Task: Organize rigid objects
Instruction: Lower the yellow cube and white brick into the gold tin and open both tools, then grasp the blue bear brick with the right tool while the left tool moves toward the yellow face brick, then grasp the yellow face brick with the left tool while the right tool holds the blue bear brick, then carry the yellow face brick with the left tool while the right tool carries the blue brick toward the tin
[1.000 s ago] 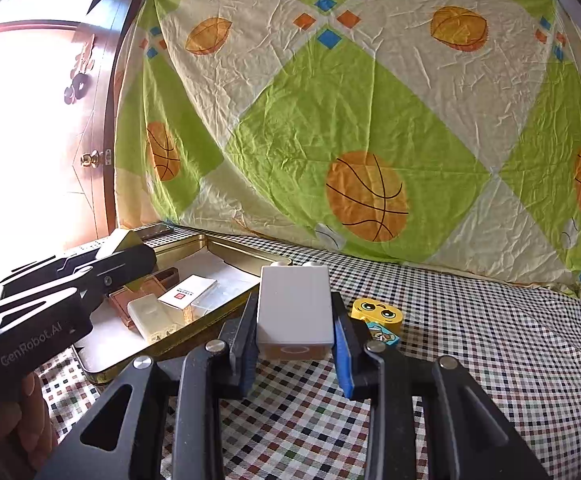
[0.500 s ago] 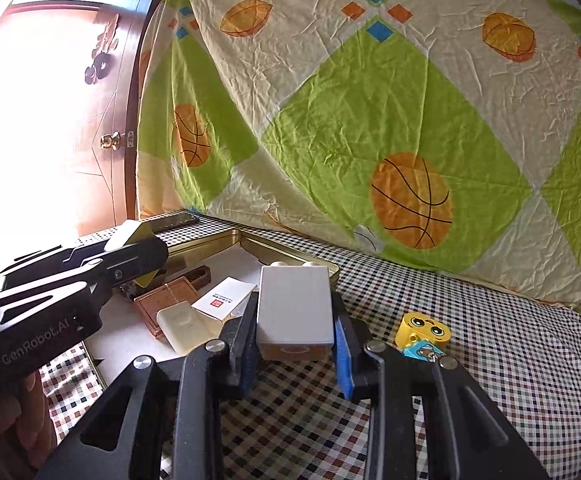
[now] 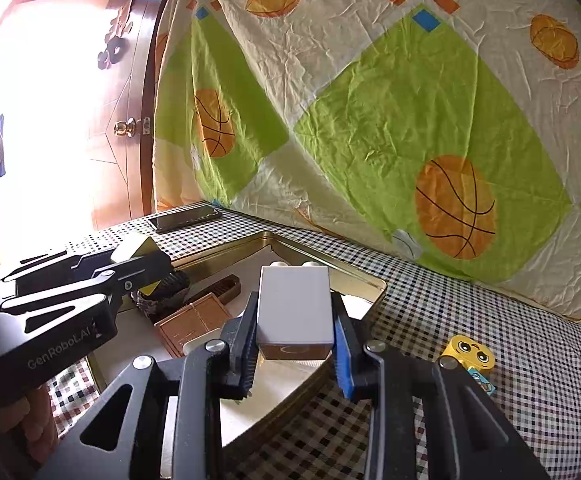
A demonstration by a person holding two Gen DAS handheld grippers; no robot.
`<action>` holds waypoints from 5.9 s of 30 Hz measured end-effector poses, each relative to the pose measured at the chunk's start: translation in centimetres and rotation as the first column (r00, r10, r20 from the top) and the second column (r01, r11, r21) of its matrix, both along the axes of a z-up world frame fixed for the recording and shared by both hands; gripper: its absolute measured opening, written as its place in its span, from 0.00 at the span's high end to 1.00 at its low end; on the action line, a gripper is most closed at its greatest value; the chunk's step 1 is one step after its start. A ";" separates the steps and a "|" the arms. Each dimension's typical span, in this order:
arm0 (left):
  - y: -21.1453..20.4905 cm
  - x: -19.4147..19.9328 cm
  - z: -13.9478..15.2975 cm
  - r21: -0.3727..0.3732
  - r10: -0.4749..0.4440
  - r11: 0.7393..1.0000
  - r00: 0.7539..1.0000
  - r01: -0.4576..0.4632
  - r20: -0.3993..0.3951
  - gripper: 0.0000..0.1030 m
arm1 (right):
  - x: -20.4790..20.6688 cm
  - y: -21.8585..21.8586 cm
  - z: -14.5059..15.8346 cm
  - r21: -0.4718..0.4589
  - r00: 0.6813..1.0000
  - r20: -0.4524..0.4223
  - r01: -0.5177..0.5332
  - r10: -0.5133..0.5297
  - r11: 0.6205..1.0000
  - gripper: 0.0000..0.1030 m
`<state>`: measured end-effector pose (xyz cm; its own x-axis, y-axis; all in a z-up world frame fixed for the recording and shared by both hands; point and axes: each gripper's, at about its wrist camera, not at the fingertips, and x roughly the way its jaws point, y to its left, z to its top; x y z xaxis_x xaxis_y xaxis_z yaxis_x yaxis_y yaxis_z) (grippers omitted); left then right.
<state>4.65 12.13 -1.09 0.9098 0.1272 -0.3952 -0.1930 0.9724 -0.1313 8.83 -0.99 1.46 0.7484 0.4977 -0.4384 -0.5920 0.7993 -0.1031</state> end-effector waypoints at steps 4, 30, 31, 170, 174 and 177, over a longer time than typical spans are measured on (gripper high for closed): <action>0.6 0.7 -0.4 0.009 0.009 1.000 0.999 -0.008 -0.039 0.77 | 1.1 1.5 -0.7 -0.026 0.999 -0.040 -0.011 0.010 1.000 0.67; -1.9 1.1 0.2 0.010 0.021 1.000 0.998 -0.020 -0.054 0.04 | 4.4 -7.2 -1.6 -0.054 0.979 -0.096 0.175 -0.180 0.983 0.32; -2.6 1.3 0.3 0.010 0.003 1.000 0.998 -0.002 -0.056 0.04 | 4.8 -8.4 -1.7 -0.053 0.972 -0.103 0.208 -0.212 0.977 0.32; -17.0 9.6 -2.0 0.079 -0.170 0.980 0.973 0.184 -0.158 0.38 | 3.8 -19.6 -2.0 0.067 0.884 -0.115 0.462 -0.453 0.884 0.51; -17.2 9.3 -2.1 0.097 -0.161 0.979 0.972 0.179 -0.170 0.38 | 3.5 -19.6 -1.9 0.071 0.889 -0.107 0.455 -0.446 0.888 0.51; -17.2 9.2 -2.2 0.099 -0.159 0.979 0.971 0.179 -0.179 0.38 | 3.3 -19.5 -1.9 0.073 0.892 -0.102 0.447 -0.439 0.891 0.51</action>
